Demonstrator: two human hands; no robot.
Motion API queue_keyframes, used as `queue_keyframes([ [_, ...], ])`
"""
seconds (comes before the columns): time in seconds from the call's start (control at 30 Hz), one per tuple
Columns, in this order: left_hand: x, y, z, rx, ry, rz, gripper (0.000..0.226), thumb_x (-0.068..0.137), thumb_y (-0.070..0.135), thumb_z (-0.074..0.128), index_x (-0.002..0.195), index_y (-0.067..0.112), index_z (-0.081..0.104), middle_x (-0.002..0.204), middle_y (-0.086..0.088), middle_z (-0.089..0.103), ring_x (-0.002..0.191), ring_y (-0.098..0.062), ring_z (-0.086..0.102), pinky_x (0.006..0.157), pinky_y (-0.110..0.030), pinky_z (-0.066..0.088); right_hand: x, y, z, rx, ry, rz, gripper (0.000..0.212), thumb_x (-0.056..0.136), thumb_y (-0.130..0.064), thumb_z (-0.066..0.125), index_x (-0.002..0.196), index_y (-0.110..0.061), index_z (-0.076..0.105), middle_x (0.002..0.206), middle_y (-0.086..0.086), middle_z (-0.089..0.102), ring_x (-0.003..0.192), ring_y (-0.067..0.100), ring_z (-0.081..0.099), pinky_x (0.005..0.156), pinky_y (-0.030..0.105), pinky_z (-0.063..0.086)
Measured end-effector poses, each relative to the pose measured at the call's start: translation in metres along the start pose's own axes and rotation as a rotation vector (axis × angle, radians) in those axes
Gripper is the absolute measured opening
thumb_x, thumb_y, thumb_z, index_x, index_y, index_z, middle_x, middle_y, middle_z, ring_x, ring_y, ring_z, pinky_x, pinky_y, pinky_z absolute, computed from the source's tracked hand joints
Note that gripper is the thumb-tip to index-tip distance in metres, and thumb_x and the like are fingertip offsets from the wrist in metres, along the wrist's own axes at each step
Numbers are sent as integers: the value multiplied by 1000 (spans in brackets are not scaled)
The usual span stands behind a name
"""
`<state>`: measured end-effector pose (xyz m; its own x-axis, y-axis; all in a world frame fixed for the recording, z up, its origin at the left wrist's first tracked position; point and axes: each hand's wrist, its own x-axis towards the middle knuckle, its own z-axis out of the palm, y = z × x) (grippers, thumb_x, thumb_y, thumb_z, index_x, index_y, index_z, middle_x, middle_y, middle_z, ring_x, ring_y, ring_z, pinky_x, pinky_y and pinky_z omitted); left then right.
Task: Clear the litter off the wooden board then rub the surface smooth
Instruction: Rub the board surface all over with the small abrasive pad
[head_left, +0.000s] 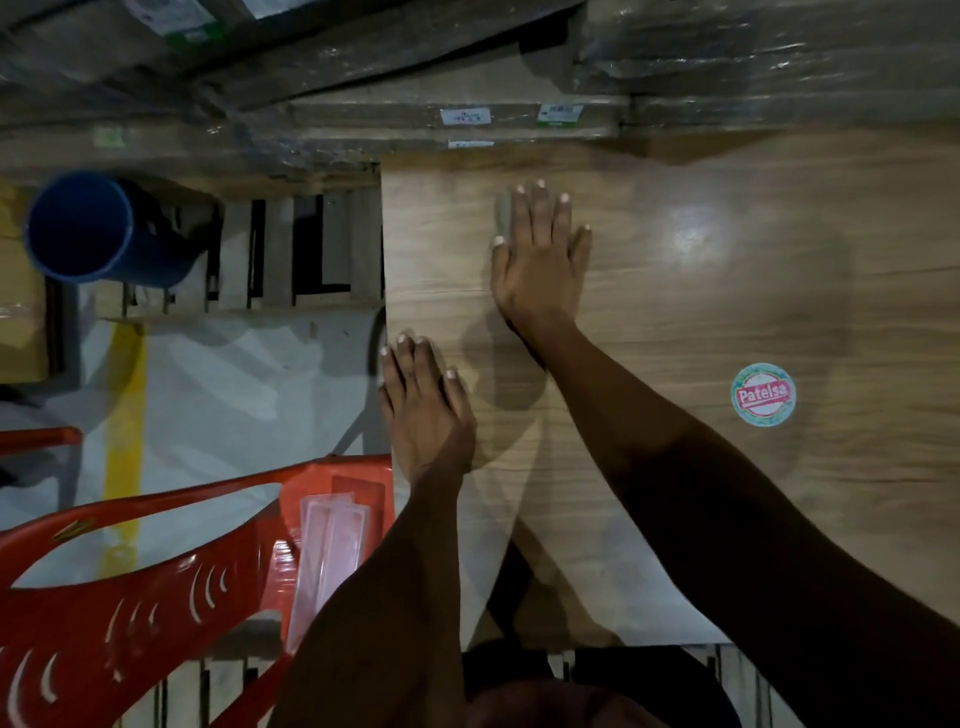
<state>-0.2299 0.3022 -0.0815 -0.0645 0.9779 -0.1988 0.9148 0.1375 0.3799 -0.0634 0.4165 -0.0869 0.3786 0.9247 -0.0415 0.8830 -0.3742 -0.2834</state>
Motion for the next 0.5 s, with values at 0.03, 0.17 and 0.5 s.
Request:
queue_keyframes([
  [0.03,0,0,0,6,5,11,57,109,35,33,162,19,22,171,-2,13,159,-20,0,126,-50,16,-3,-6,1,8,1,38,65,104,-44,26,165,-22,18,173,5,15,159,34,11,124,59,10],
  [0.17,0,-3,0,1,1,24,55,109,34,24,162,20,21,171,-1,13,159,-20,-1,126,-51,17,-33,-20,7,-114,-87,-335,64,104,-43,30,164,-23,20,172,7,17,158,34,14,123,64,12],
  [0.5,-1,0,-1,-17,30,21,54,107,28,27,161,19,26,170,-2,18,159,-22,4,124,-53,20,-48,11,0,0,34,139,62,106,-44,25,164,-24,20,173,3,15,159,32,13,124,62,12],
])
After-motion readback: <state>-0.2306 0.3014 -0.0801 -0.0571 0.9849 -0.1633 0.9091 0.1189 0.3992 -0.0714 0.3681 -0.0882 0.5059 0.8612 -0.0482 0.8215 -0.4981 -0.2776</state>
